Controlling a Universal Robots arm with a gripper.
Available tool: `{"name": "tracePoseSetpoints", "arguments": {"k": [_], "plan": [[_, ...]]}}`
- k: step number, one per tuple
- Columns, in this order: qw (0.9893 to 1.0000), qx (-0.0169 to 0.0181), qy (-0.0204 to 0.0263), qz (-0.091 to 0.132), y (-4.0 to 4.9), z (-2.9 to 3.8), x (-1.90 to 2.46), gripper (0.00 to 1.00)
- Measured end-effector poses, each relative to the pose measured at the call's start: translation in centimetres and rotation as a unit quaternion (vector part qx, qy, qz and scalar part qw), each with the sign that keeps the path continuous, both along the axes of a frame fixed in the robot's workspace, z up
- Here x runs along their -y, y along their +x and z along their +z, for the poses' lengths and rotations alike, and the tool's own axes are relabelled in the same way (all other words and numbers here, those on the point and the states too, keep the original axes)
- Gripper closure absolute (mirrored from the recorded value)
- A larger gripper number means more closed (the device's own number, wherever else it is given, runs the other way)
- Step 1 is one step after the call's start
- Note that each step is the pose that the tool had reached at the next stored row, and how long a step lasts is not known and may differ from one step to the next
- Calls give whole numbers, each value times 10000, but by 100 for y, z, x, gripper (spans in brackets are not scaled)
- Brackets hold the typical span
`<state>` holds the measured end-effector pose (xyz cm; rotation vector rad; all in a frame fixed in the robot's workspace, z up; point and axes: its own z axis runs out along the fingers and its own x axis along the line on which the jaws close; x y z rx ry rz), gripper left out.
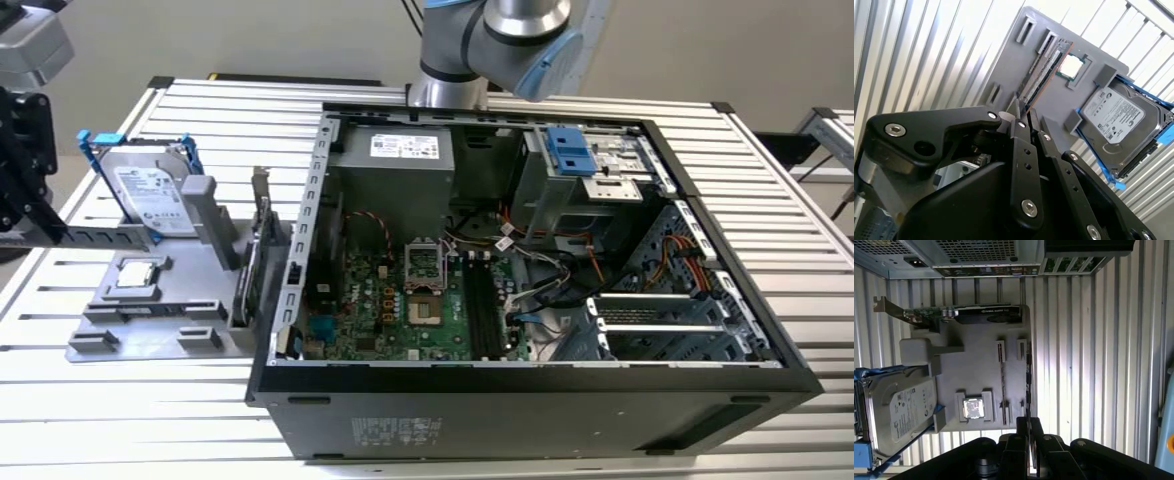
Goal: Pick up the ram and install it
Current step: 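Pick up the ram and move it above insertion slot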
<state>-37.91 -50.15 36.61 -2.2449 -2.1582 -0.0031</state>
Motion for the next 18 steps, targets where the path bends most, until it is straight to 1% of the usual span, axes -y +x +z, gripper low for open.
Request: {"name": "tracePoseSetpoints", "arguments": {"k": [8,18], "plan": [[10000,0,0,0,0,59,0,100],[10000,0,0,0,0,175,0,100]]}}
